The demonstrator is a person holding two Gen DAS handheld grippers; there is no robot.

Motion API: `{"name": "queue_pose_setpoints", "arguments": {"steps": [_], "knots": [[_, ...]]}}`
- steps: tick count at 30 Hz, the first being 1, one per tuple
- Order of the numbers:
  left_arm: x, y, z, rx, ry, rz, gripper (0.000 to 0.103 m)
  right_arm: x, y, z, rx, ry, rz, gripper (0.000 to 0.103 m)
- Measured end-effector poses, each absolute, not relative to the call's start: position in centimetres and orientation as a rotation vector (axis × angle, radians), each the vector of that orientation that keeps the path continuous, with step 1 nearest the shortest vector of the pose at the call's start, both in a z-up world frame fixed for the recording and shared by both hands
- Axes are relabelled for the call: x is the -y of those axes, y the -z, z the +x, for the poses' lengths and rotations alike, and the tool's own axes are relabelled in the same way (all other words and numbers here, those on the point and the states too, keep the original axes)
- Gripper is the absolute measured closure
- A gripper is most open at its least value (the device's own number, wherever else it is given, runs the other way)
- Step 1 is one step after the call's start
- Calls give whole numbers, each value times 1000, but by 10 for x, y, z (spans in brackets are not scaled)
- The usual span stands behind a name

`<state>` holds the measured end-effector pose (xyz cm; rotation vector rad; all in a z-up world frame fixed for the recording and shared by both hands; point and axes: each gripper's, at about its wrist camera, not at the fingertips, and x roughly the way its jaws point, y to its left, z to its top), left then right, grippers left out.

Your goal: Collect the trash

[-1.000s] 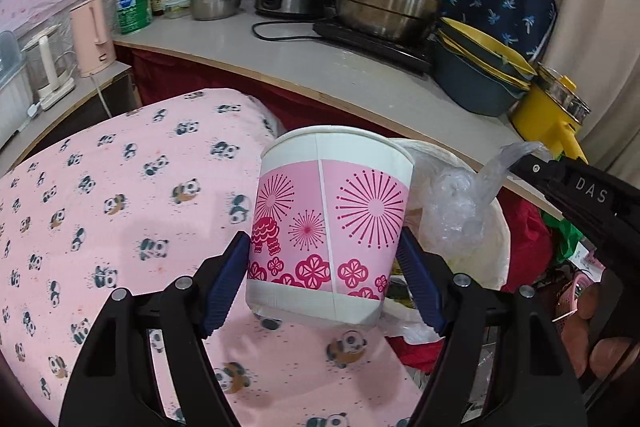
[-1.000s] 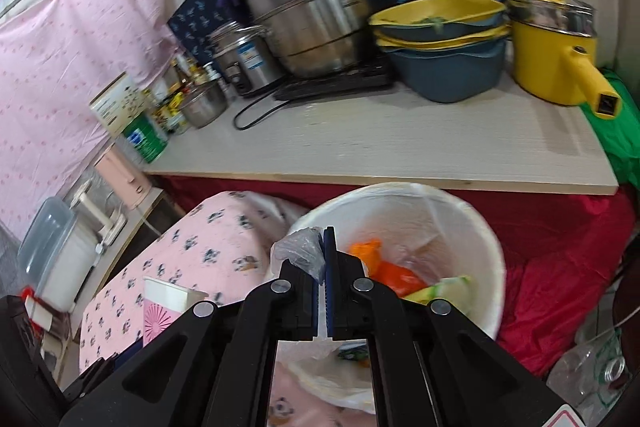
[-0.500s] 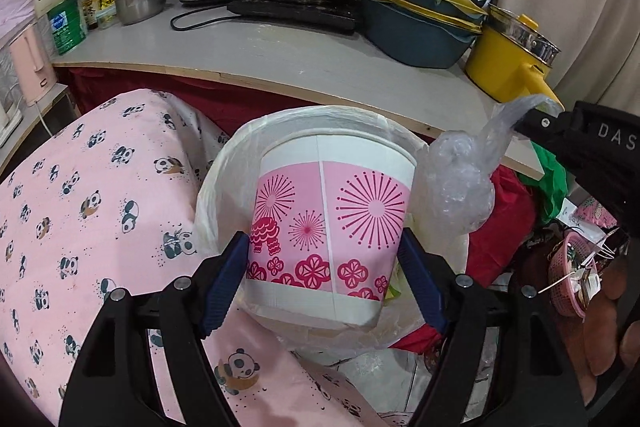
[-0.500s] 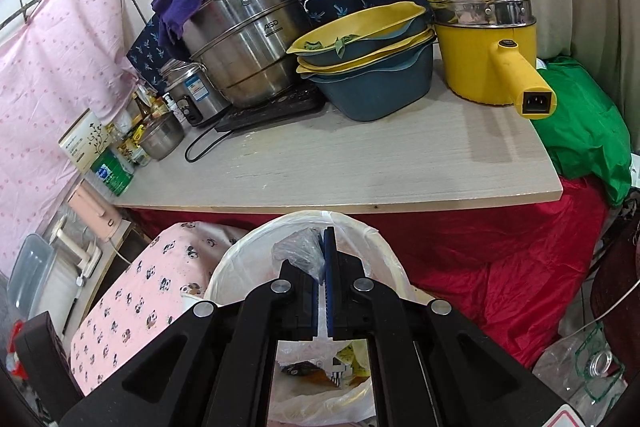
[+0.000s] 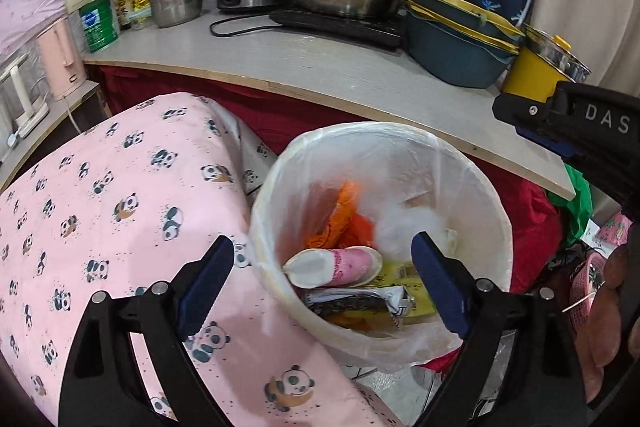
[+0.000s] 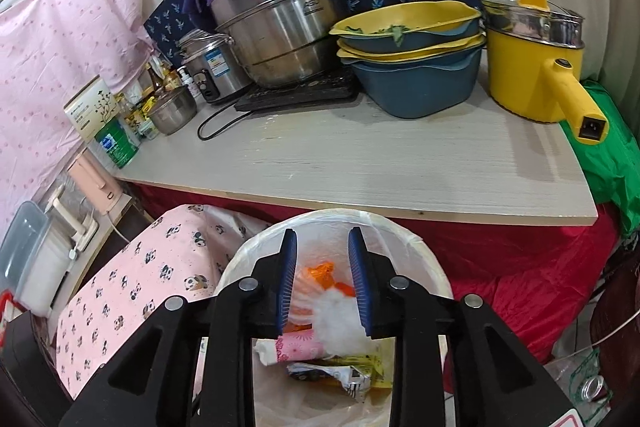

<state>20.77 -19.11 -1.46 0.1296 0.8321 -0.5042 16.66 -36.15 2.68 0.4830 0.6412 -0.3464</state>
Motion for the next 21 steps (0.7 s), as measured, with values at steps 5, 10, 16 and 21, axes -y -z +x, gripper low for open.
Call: {"name": "queue_pose_setpoints", "arguments": {"steps": [5, 10, 16, 21], "knots": [[180, 10, 207, -820, 480, 115, 17, 351, -32, 163, -637, 321, 482, 69], [168, 5, 201, -811, 460, 109, 17, 339, -34, 153, -642, 317, 465, 59], [153, -1, 192, -803, 433, 104, 17, 325, -37, 136, -664, 317, 422, 50], [139, -8, 183, -795, 409, 90, 17, 310, -39, 125, -694, 299, 380, 46]]}}
